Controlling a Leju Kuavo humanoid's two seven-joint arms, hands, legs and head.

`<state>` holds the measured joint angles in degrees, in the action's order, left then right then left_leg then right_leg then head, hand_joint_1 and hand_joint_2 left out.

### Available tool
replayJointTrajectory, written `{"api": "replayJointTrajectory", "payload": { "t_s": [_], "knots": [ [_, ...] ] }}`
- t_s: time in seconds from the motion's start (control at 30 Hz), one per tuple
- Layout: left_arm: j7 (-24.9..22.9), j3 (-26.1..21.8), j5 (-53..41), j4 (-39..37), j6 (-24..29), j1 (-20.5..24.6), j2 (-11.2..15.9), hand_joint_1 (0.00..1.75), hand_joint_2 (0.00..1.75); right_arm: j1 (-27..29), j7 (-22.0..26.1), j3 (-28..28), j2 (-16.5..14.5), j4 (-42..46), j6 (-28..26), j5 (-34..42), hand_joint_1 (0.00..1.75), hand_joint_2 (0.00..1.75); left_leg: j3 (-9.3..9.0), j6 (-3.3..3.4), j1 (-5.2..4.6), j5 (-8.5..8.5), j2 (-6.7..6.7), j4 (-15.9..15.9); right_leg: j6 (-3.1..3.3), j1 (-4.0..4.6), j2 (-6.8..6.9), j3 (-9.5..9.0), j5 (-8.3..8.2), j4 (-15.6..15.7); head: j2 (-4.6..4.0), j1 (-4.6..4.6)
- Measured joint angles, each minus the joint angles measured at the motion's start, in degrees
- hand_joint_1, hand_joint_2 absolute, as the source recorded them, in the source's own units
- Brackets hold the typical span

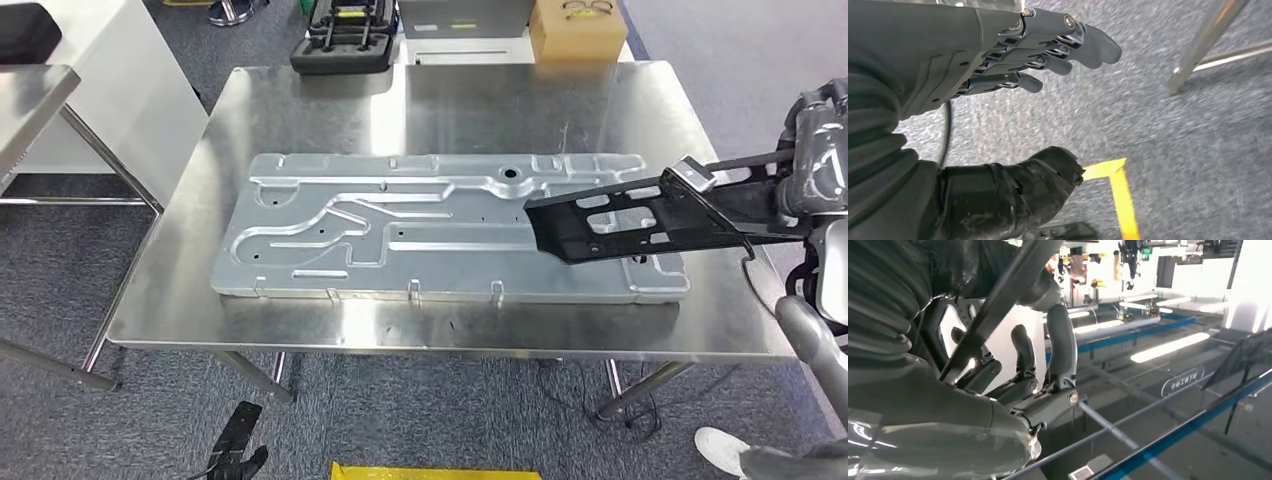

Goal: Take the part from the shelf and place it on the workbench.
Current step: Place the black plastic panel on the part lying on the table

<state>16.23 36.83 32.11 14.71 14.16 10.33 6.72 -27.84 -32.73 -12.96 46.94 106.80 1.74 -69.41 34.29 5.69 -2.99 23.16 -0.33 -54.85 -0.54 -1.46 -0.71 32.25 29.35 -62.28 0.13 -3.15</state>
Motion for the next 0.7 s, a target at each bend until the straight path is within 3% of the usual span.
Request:
{"api": "replayJointTrajectory", "payload": {
  "t_s": [0.07, 0.13, 0.17, 0.2, 0.27, 0.3, 0.33, 0.4, 0.43, 0.53, 0.6, 0.67, 0.7],
  "knots": [
    [0.01, 0.0, -0.02, 0.0, -0.01, 0.05, -0.11, 0.0, 1.75, 0.19, 0.01, 0.24, 0.11, 0.0, 0.01, 0.09, 1.75, 1.75, -1.31, -0.02, 0.17, 0.44, -0.01, 0.56, -0.2, 0.0, 0.1, 3.59, 2.42, -6.01, 0.0, 0.09],
    [-0.03, 0.0, -0.02, 0.0, 0.0, -0.11, -0.25, 0.0, 1.75, 0.6, 0.01, 0.3, 0.17, -0.01, 0.01, 0.15, 1.75, 1.75, -2.12, -0.34, 0.37, 1.4, -0.04, 0.34, -0.88, -0.21, 0.11, 7.69, 3.96, -11.05, 0.0, 0.1],
    [-0.05, 0.0, -0.02, 0.0, 0.0, -0.21, -0.33, 0.0, 1.75, 0.8, 0.01, 0.31, 0.18, -0.01, 0.01, 0.17, 1.75, 1.75, -2.55, -0.64, 0.57, 2.01, -0.06, 0.02, -1.37, -0.44, 0.12, 8.64, 3.26, -11.05, 0.0, 0.1],
    [-0.07, 0.0, -0.02, 0.0, 0.0, -0.27, -0.39, 0.0, 1.75, 0.91, 0.01, 0.34, 0.18, -0.01, 0.01, 0.2, 1.75, 1.75, -2.98, -1.02, 0.84, 2.74, -0.09, -0.48, -1.95, -0.74, 0.14, 8.66, 1.43, -9.21, 0.0, 0.1],
    [-0.21, 0.0, 0.11, -0.01, 0.13, -0.25, -0.4, 0.0, 1.75, 1.07, 0.01, 0.46, 0.15, -0.08, 0.05, 0.2, 1.75, 1.75, -3.55, -1.97, 1.37, 4.5, -0.18, -2.19, -3.13, -1.4, 0.05, 7.51, -3.37, -3.04, 0.0, 0.19],
    [-0.37, 0.0, 0.23, -0.02, 0.31, -0.19, -0.37, 0.0, 1.75, 1.17, 0.01, 0.54, 0.14, -0.15, 0.13, 0.17, 1.75, 1.75, -3.42, -2.4, 1.54, 5.28, -0.22, -3.29, -3.09, -1.47, -0.02, 7.29, -4.43, -0.89, 0.0, 0.29],
    [-0.55, 0.0, 0.44, -0.03, 0.56, -0.15, -0.34, 0.0, 1.75, 1.41, 0.0, 0.64, 0.17, -0.22, 0.21, 0.1, 1.75, 1.75, -2.98, -2.79, 1.61, 6.01, -0.25, -4.31, -2.57, -1.4, -0.14, 7.38, -5.04, -0.04, 0.0, 0.28],
    [-0.68, 0.0, 0.92, -0.03, 0.9, -0.25, -0.34, 0.0, 1.75, 1.96, -0.13, 1.02, 0.33, -0.33, 0.27, -0.11, 1.75, 1.75, -2.19, -3.37, 1.67, 7.01, -0.28, -5.48, -0.83, -0.94, -0.22, 7.83, -4.57, -0.67, 0.0, 0.22],
    [-0.53, 0.0, 1.2, -0.02, 0.84, -0.37, -0.34, 0.0, 1.75, 2.24, -0.19, 1.26, 0.42, -0.37, 0.24, -0.21, 1.75, 1.75, -2.07, -3.64, 1.75, 7.35, -0.24, -5.78, -0.25, -0.87, -0.25, 7.57, -4.75, -0.91, 0.0, 0.11],
    [0.36, 0.0, 1.99, -0.02, -0.07, -0.39, -0.39, 0.0, 1.75, 2.89, -0.26, 1.88, 0.67, -0.44, 0.16, -0.4, 1.75, 1.75, -0.02, -4.47, 2.21, 7.85, 0.0, -10.27, 0.49, -0.83, -0.16, 6.12, -4.33, -0.17, 0.0, -0.09],
    [0.97, -0.01, 2.52, -0.02, -1.05, -0.42, -0.44, 0.0, 1.75, 3.69, -0.54, 2.36, 0.73, -0.6, 0.31, -0.14, 1.75, 1.75, 4.33, -4.85, 2.48, 9.89, 0.04, -16.84, 0.69, -0.64, -0.06, 5.36, -4.08, 0.37, 0.0, -0.16],
    [1.48, -0.02, 2.77, -0.02, -2.25, -0.68, -0.48, 0.0, 1.75, 4.84, -1.2, 3.16, 0.73, -0.98, 0.75, 1.01, 1.75, 1.75, 7.94, -4.78, 2.58, 10.98, 0.03, -20.7, 0.81, -0.37, -0.03, 4.81, -3.71, 0.59, 0.0, -0.17],
    [1.67, -0.02, 2.79, -0.02, -2.77, -0.77, -0.49, 0.0, 1.75, 5.44, -1.52, 3.63, 0.73, -1.28, 1.04, 1.84, 1.31, 1.31, 8.22, -4.53, 2.55, 9.89, 0.03, -19.73, 0.85, -0.25, -0.05, 4.53, -3.52, 0.62, 0.0, -0.16]
  ]
}}
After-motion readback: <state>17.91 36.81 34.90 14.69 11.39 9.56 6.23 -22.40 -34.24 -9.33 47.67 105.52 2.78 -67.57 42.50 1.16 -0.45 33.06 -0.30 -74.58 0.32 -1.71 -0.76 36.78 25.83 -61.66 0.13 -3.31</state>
